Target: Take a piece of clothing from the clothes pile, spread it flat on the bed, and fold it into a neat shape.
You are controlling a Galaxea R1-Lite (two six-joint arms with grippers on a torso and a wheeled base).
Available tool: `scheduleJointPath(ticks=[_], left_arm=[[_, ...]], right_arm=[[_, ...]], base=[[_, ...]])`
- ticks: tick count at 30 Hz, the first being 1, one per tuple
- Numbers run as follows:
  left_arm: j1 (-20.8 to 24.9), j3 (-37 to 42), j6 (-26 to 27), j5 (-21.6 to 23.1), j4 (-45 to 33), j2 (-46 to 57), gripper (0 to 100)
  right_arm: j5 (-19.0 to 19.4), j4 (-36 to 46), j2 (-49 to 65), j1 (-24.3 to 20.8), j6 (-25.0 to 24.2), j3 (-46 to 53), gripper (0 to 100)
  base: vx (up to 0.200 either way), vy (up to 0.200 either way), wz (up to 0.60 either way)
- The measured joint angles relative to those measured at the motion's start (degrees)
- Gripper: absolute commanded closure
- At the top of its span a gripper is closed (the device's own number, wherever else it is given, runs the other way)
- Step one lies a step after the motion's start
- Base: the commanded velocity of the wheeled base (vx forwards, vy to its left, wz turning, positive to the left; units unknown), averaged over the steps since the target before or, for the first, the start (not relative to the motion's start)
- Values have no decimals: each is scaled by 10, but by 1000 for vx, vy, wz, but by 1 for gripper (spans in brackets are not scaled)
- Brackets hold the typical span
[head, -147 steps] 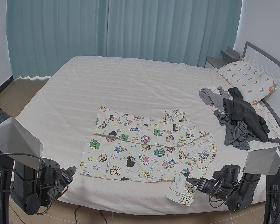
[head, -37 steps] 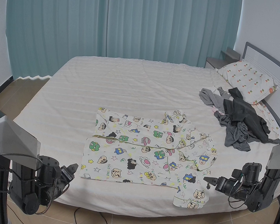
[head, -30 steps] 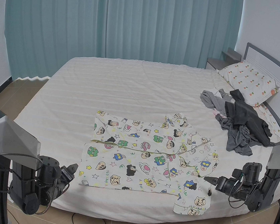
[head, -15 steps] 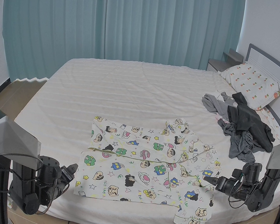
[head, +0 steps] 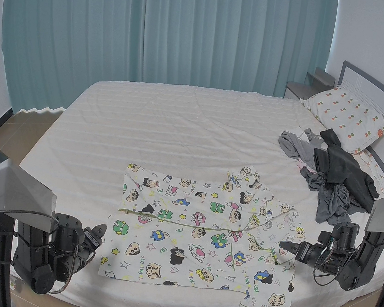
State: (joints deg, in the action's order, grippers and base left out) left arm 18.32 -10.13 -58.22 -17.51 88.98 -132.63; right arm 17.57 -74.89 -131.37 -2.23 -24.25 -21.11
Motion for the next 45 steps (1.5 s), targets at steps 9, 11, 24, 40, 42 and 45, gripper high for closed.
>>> scheduleJointPath(ticks=[9,11,24,40,42,45], left_arm=[[2,3,0,4,0,-1,0],[4,2,0,4,0,-1,0],[6,1,0,-2,0,-1,0],[6,3,-1,-2,0,0,0],[6,2,-1,-2,0,0,0],[6,2,0,-1,0,0,0]], right_arm=[[0,0,0,-4,0,0,0],[0,-5,1,-5,-1,-1,0],[-1,-84,2,-7,-56,-3,0],[0,-86,-4,-6,-60,-6,0],[0,-86,-4,-6,-60,-6,0],[0,-86,-5,-5,-60,-6,0]], base=[[0,0,0],[0,0,0],[0,0,0],[113,0,0],[0,0,0],[0,0,0]])
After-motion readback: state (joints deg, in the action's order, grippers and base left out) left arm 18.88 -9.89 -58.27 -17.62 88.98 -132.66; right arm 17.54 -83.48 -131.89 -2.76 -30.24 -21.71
